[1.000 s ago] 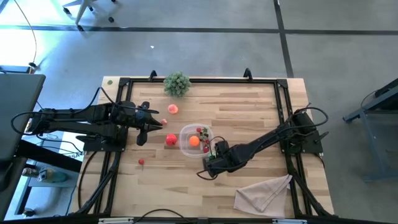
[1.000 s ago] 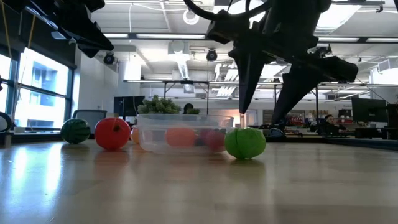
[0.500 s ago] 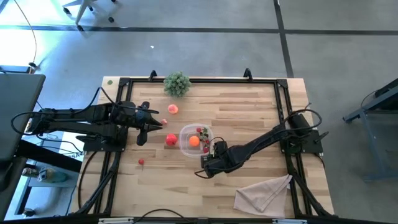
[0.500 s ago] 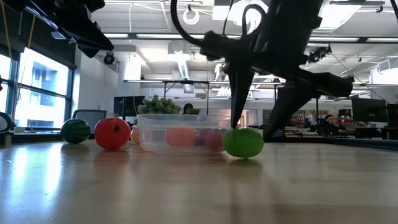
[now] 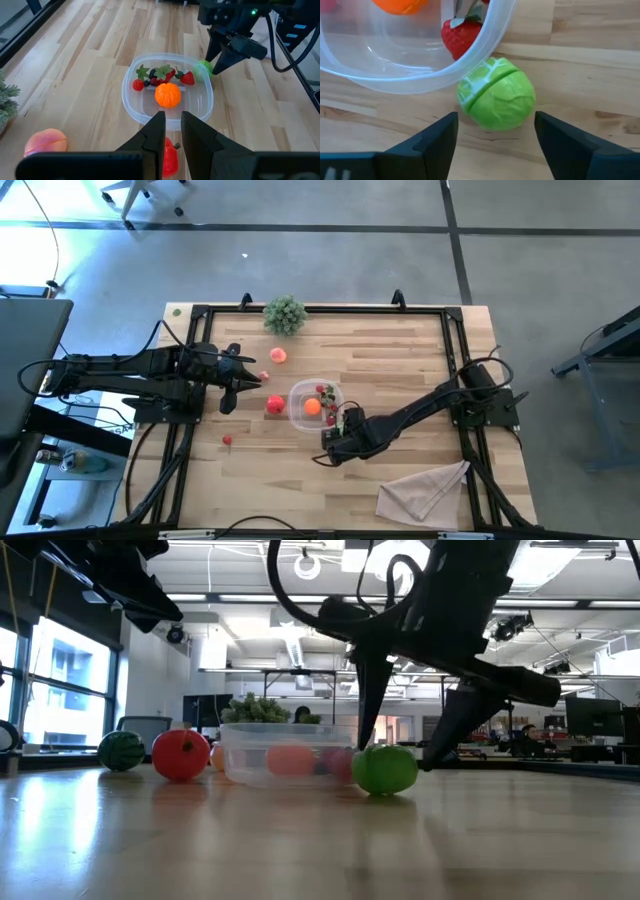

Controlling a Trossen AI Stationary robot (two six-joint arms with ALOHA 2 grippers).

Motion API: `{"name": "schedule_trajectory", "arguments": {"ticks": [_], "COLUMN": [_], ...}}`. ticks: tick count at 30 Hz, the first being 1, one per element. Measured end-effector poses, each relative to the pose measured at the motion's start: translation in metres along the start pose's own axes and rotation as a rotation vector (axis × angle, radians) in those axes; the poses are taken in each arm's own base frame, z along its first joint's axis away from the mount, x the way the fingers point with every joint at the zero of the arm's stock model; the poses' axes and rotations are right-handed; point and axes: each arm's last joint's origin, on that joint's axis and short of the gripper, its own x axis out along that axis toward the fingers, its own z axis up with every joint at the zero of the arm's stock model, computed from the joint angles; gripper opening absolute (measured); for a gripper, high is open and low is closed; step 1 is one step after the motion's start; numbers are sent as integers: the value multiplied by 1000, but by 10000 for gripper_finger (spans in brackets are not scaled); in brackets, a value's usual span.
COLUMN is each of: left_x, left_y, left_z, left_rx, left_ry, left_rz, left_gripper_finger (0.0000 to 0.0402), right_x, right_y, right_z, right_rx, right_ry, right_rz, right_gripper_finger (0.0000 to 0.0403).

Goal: Pick and placing Produce into tupperware
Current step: Put the cabbage into the transparent bin

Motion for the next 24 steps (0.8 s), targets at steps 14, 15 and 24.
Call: {"name": "schedule_trajectory", "arguments": {"ticks": [14,15,24], "left_x": [0,0,0], "left_y": [0,0,0], "left_z": [0,0,0], "left_rx": [0,0,1], "left_ry": [0,0,0], "left_rz": [0,0,0], "left_gripper_finger": [51,51,51], "right_x": [8,9,23], "right_y": [3,4,3], "right_z": [7,8,8], "right_rx": [24,23,28], "right_ry": [-28,-31,-16], "right_rz": [10,10,-22], "right_gripper_finger": [293,293,293]}}
